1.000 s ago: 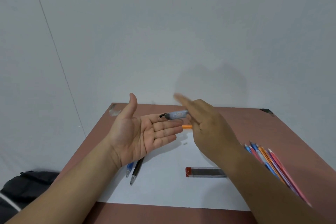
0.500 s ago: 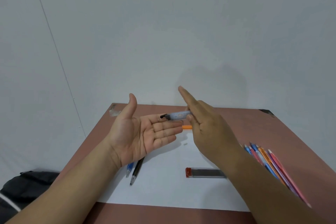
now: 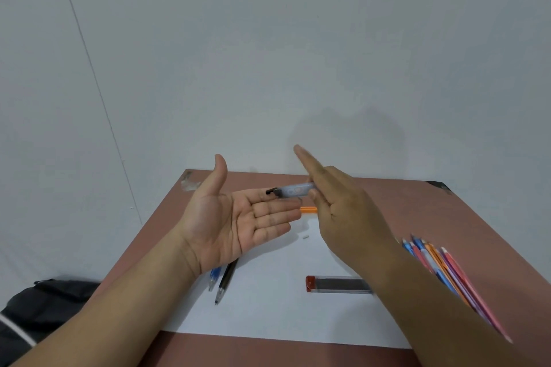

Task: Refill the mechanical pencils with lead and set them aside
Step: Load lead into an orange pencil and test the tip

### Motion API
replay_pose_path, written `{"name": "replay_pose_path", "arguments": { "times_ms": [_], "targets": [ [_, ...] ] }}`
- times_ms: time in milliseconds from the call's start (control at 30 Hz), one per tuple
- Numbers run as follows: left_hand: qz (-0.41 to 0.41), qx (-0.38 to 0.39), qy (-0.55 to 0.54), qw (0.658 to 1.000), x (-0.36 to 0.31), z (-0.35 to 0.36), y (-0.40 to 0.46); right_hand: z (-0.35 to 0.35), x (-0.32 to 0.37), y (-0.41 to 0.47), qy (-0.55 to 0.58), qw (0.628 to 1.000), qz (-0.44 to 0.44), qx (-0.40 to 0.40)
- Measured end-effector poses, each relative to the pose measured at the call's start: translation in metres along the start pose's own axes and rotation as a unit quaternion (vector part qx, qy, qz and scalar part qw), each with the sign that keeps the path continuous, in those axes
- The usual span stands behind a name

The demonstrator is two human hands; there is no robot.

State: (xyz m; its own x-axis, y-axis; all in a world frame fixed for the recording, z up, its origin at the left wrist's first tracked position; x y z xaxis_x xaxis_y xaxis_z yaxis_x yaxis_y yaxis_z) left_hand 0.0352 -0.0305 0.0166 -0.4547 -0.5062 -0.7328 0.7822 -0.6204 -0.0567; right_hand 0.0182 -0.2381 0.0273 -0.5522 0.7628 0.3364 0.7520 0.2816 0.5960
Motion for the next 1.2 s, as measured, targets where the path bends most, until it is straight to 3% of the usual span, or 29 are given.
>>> {"name": "replay_pose_path", "arguments": {
  "times_ms": [200,333,467,600,767,867,1000,1200],
  "targets": [
    [0.003,0.005,0.000,1.000,-0.0001,-0.0002,0.0001,0.0000,-0.0053,-0.0023,-0.026,0.999,-0.041,-0.010],
    [-0.002,0.008,0.000,1.000,-0.0003,-0.0008,0.0001,-0.0008,0.0010,-0.0004,-0.008,1.000,-0.002,-0.009],
    [0.001,0.007,0.002,1.000,-0.0004,-0.0008,0.0003,-0.0006,-0.0044,-0.0015,-0.022,0.999,-0.037,-0.008],
    [-0.002,0.004,-0.004,1.000,-0.0003,-0.0006,0.0006,-0.0028,0.0018,0.0000,0.012,1.000,0.007,-0.011],
    [-0.001,0.006,0.002,1.000,-0.0002,-0.0008,0.0003,-0.0021,-0.0022,-0.0011,-0.018,0.999,-0.036,-0.004],
    [-0.002,0.006,-0.004,1.000,-0.0001,0.0000,0.0003,-0.0033,0.0015,-0.0002,0.019,1.000,0.004,-0.007],
    [0.000,0.004,0.000,1.000,0.0001,0.0006,-0.0004,-0.0021,-0.0019,-0.0018,-0.019,0.999,-0.043,-0.005],
    [-0.001,0.002,-0.004,1.000,-0.0003,0.0006,-0.0006,-0.0042,0.0020,-0.0012,0.024,1.000,0.002,-0.008]
  ]
}}
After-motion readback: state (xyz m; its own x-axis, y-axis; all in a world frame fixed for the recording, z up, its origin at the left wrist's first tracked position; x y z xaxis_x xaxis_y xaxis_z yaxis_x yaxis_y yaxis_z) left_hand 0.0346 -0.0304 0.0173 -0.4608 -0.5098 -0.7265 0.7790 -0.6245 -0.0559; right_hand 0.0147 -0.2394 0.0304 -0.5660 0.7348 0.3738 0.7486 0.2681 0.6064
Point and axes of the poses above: each hand's wrist, its own y-axis towards the middle knuckle, its own z-axis out of the palm, x = y × z, the point moved 1 cm from there along y, towards the middle knuckle, and after that the axes turned 1 degree about x, right-handed, at the moved point
